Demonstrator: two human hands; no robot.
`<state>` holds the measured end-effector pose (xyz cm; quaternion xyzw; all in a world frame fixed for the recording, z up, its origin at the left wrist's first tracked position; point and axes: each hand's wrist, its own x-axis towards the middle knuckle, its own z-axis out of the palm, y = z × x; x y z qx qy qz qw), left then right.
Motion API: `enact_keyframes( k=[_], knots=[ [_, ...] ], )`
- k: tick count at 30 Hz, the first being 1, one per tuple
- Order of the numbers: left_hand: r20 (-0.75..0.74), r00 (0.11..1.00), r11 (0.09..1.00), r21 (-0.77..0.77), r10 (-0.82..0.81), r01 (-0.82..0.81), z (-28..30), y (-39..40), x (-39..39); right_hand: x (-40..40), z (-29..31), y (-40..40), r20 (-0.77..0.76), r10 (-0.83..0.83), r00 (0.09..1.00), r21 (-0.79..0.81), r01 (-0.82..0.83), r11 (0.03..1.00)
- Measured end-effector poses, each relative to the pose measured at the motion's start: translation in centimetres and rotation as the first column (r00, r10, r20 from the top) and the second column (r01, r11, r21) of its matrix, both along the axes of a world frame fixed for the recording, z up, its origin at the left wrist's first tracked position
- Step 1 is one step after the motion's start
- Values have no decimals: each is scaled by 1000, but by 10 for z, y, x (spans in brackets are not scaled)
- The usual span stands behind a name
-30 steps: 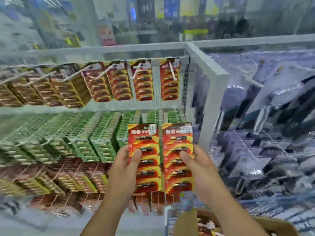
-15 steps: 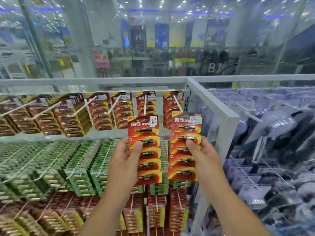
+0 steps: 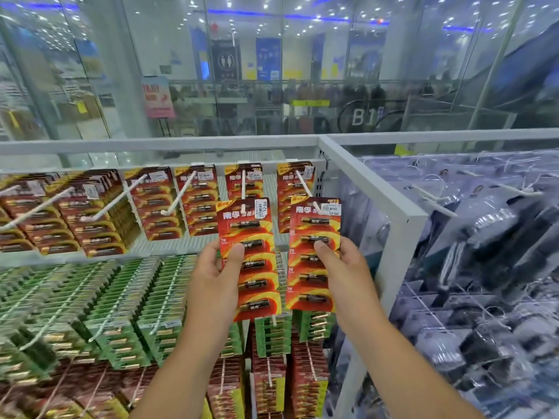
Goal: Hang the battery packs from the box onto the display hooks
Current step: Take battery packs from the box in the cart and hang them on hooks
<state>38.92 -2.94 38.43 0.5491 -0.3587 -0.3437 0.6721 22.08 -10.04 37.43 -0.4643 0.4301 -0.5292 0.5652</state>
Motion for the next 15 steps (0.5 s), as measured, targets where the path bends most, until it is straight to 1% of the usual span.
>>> enact_keyframes(
  k=[3, 7, 12, 15],
  knots=[
    [-21, 1000, 1000, 14, 5, -5, 1, -20, 5, 11, 0, -17, 10, -14, 1000, -13, 14, 1000],
    [-16, 999, 998, 39, 40, -40, -3, -54, 18, 26, -8, -44, -12, -84, 996, -46, 83, 995],
    [-37, 997, 995, 74, 72, -69, -1, -101, 37, 47, -8, -87, -9, -137, 990, -42, 137, 990],
    [57, 994, 994, 63, 90, -94, -2, -127, 44, 60, -11, -117, -13, -172, 985, -30, 172, 985]
  ],
)
